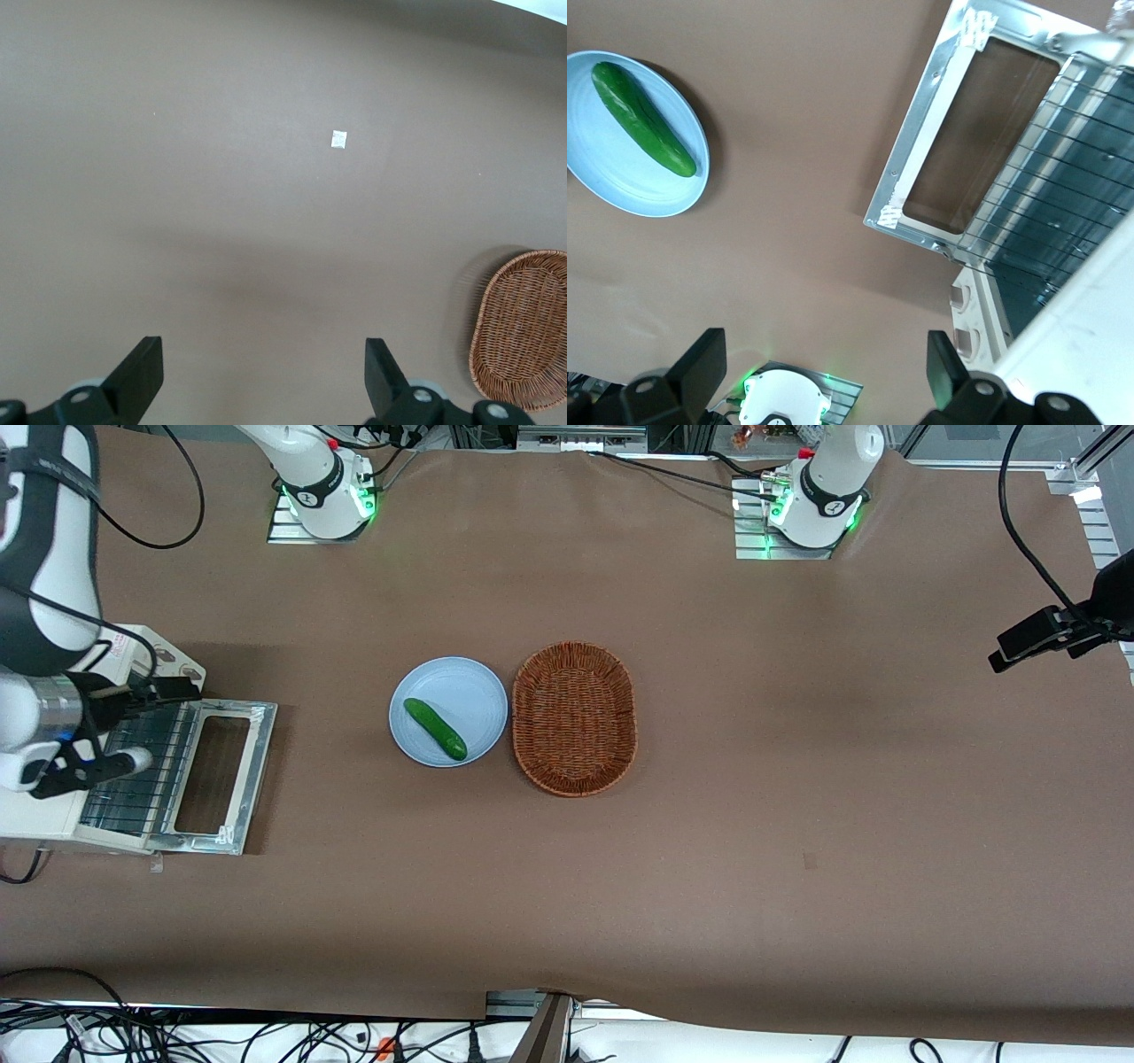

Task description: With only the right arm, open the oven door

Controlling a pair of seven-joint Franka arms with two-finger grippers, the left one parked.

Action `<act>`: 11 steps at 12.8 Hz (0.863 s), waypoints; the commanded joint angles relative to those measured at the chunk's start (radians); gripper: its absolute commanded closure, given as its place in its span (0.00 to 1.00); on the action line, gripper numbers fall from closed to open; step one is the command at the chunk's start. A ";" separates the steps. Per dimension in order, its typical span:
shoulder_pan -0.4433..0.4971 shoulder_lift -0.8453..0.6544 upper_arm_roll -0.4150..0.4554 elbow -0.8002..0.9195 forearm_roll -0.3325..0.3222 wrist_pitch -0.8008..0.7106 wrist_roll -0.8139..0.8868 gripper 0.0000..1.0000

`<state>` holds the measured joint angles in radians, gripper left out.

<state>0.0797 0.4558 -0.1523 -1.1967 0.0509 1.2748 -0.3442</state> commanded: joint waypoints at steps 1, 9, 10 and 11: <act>0.000 -0.077 -0.009 -0.015 -0.011 -0.012 -0.001 0.00; -0.001 -0.370 -0.004 -0.407 -0.052 0.349 0.165 0.00; -0.003 -0.385 -0.004 -0.426 -0.065 0.368 0.188 0.00; -0.001 -0.399 -0.003 -0.432 -0.091 0.379 0.211 0.00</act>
<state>0.0799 0.1342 -0.1684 -1.5419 -0.0004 1.6053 -0.1820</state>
